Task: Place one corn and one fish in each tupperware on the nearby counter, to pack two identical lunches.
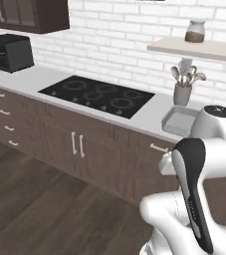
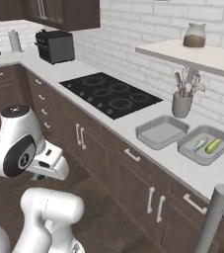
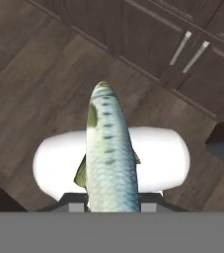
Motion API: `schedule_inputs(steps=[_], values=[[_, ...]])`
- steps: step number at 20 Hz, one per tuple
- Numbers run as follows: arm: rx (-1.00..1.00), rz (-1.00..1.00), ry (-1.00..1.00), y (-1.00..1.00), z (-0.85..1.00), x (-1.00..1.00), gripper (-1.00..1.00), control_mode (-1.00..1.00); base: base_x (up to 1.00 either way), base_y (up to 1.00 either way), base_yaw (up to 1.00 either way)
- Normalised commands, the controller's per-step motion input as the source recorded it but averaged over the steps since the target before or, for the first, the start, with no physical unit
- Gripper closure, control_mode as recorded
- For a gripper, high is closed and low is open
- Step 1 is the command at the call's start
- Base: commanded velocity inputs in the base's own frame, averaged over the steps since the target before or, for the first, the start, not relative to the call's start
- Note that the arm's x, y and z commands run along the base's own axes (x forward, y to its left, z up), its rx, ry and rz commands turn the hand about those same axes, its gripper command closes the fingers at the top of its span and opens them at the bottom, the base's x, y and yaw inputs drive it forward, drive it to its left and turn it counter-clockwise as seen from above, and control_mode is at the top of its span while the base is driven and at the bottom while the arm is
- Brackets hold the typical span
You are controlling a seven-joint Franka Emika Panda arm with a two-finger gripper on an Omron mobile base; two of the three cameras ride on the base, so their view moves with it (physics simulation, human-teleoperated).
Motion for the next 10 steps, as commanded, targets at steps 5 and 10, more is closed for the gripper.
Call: schedule_inputs(steps=[5,10], values=[[0.00,0.00,0.00,0.00,0.00,0.00,1.00,1.00,1.00,0.08,-0.10],[0.00,0.00,0.00,0.00,0.00,0.00,1.00,1.00,0.93,0.03,-0.46]])
